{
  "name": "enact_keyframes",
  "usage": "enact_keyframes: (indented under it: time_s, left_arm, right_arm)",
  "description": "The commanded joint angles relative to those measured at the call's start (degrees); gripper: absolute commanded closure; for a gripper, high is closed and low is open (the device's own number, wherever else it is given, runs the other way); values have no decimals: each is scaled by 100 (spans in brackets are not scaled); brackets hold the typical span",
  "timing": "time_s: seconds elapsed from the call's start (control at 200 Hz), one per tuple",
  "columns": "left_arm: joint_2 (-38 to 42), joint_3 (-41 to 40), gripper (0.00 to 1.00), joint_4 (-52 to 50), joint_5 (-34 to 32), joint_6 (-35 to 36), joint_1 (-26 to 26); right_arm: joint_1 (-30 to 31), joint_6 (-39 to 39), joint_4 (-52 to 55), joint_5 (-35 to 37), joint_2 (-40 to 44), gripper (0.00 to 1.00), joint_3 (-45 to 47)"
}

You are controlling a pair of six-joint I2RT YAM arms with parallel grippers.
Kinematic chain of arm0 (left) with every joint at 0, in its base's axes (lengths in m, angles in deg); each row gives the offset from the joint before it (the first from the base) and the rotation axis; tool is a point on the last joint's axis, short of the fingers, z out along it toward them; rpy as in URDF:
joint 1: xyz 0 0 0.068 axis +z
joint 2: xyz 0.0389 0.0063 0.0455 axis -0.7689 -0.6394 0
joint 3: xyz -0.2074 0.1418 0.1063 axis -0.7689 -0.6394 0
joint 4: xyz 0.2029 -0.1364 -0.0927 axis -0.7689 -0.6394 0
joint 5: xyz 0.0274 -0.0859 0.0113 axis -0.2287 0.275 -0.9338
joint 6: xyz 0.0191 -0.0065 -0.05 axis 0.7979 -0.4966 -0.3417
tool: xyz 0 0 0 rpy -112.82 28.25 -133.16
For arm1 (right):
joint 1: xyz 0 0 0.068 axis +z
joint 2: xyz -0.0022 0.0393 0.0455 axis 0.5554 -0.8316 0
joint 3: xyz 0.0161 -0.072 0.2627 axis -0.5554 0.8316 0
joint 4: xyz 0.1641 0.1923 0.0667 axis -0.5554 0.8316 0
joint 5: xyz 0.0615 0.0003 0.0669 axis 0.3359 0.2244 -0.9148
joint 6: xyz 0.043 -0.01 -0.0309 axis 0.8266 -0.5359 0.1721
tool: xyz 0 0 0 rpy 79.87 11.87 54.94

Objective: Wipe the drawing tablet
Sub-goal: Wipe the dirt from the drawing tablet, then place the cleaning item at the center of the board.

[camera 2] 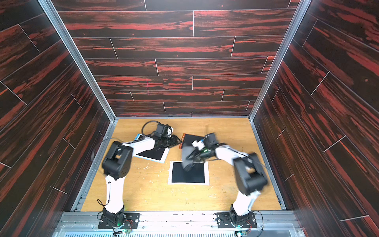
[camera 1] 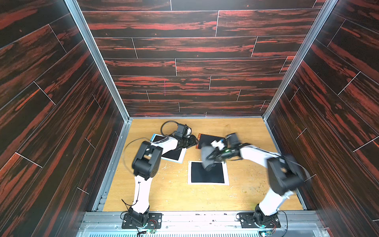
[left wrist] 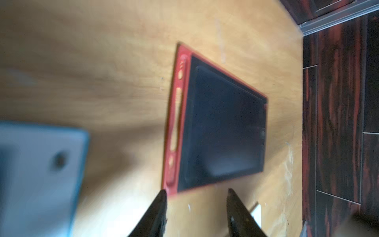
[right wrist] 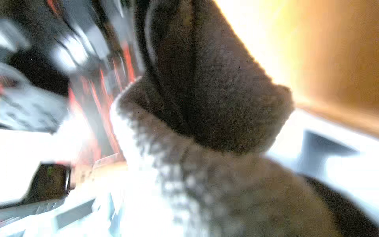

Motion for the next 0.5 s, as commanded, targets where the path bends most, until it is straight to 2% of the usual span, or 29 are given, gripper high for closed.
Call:
enact_keyframes:
  time_s: [0.0, 0.08, 0.185, 0.261, 0.291, 0.321, 0.331, 0.336, 0.341, 0.351, 0.386, 0.396, 0.411, 0.491]
  left_arm:
    - [1312, -491, 53, -98, -659, 460, 13]
    - [2089, -1092, 53, -30, -999, 566, 7]
    - [2945, -1994, 53, 101, -1515, 619, 13]
    - [3534, -2688, 50, 267, -1931, 603, 9]
    - [3750, -2932, 47, 276, -2136, 572, 14]
    - [3975, -3170, 36, 238, -2436, 497, 24]
    - [4035, -3229, 32, 224, -2531, 472, 30]
    - [4080, -3255, 19, 213, -2561, 457, 27]
    - [4116, -3286, 11, 207, -2612, 445, 30]
    - [4182, -3379, 3, 205, -2694, 437, 38]
    - [4426, -3618, 0, 188, -2954, 432, 86]
    - [4491, -3677, 0, 185, -3047, 433, 96]
    - [4573, -3769, 0, 163, -3171, 429, 129]
    - [5088, -4114, 0, -44, -3791, 408, 382]
  right_arm:
    - [-444, -237, 708, 1948, 636, 100, 197]
    - [-610, -268, 1211, 3250, 848, 100, 106]
    - [-633, -148, 1844, 4917, 706, 100, -149]
    - [-654, -34, 2040, 5664, 466, 99, -306]
    - [-660, -22, 2054, 5792, 362, 90, -357]
    - [-685, 20, 2080, 5891, 279, 76, -411]
    - [-689, 41, 2091, 5920, 251, 68, -427]
    - [-695, 46, 2092, 5933, 245, 64, -437]
    - [-694, 48, 2098, 5945, 238, 60, -442]
    - [-707, 52, 2097, 5975, 226, 51, -450]
    - [-719, 87, 2069, 6089, 228, 12, -458]
    - [-724, 103, 2062, 6158, 236, 5, -463]
    - [-727, 144, 2062, 6269, 260, 2, -459]
    - [-793, 264, 2004, 6878, 467, 1, -463]
